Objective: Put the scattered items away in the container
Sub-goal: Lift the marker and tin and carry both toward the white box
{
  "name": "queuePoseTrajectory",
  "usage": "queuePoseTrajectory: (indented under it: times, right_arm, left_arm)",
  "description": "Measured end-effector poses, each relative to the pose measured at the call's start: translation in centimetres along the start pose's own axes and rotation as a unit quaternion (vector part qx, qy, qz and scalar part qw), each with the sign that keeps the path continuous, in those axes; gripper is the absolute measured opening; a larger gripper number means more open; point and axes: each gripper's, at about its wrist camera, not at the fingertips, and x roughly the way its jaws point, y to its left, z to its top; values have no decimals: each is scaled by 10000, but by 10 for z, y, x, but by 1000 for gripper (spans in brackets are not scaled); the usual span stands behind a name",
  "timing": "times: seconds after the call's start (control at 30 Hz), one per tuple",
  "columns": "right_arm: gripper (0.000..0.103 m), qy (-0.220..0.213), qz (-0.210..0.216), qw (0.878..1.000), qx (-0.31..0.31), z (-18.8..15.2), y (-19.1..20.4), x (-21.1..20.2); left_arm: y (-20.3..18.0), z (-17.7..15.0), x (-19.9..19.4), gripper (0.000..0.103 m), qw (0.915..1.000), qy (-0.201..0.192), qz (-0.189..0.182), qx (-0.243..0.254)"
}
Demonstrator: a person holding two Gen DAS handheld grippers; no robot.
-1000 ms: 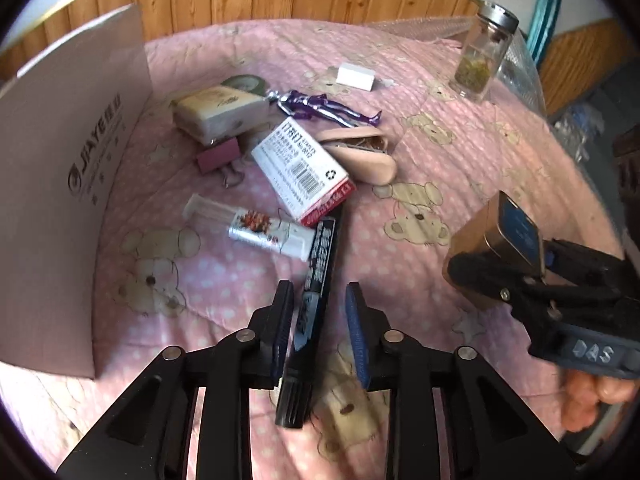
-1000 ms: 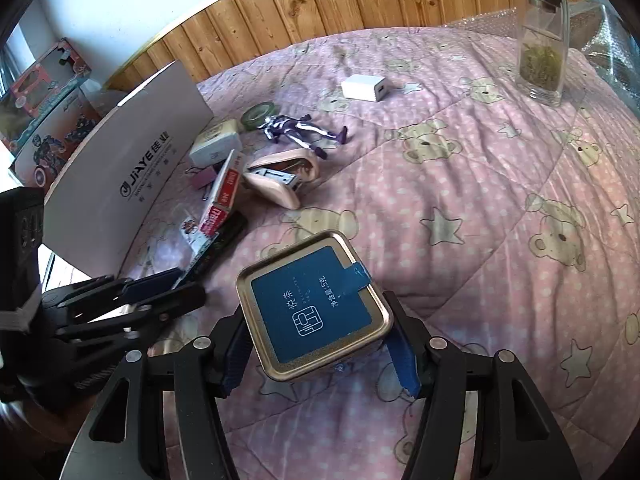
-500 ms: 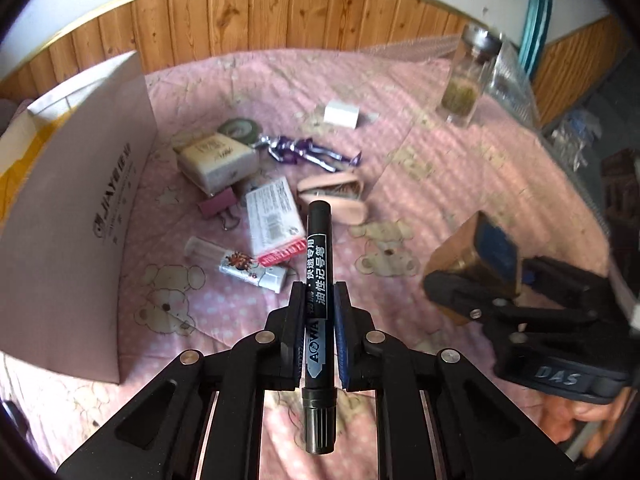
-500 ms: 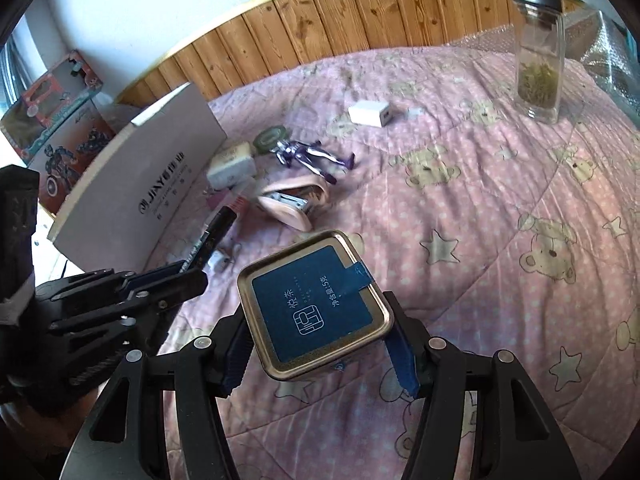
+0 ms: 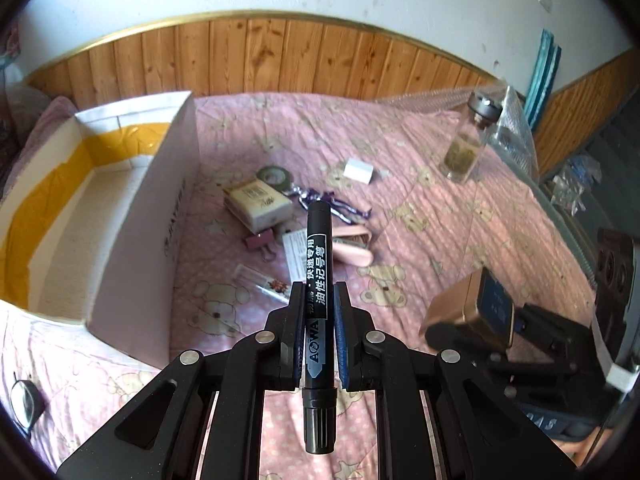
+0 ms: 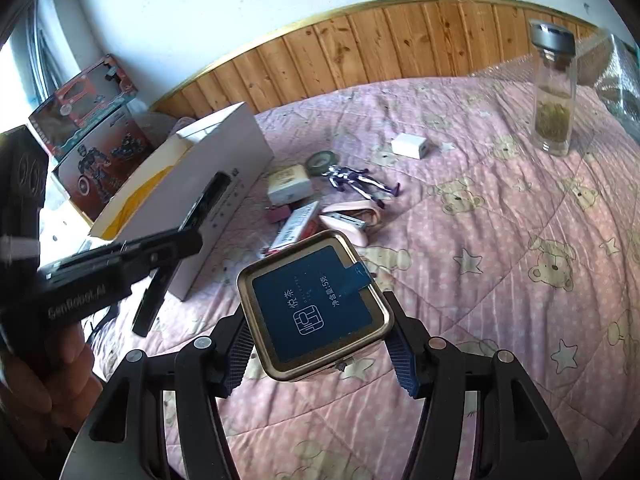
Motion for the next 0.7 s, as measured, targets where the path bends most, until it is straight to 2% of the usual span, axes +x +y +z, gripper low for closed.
queuePoseTrajectory:
  times: [0.7]
  right_arm:
    - [60,-213,204,9990,-326,20,66,-41]
  left_arm:
    - [20,9,-45,13,9988,-372,16,-314]
